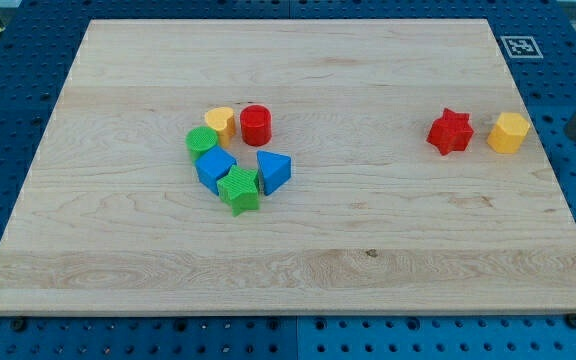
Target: Move the red star to the right of the blue triangle
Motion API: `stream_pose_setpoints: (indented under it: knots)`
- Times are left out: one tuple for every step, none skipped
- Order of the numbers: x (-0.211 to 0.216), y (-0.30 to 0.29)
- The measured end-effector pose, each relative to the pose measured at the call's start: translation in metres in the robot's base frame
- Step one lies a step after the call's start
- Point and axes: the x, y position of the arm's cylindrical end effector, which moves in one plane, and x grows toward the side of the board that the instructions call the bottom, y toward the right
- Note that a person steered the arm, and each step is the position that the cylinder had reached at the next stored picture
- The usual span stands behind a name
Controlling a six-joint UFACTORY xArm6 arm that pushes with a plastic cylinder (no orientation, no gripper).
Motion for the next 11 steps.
stream_pose_setpoints:
  knots:
    - [0.003,-0.055]
    - [0.003,-0.118]
    - [0.003,-0.156]
    - [-0.006,-0.156]
    - [-0.021,-0.156]
    - [-0.036,-0.156]
    - [-0.046,-0.159]
    - [-0.049,-0.185]
    - [-0.049,-0.219]
    - [-0.061,-0.221]
    - [-0.070,-0.225]
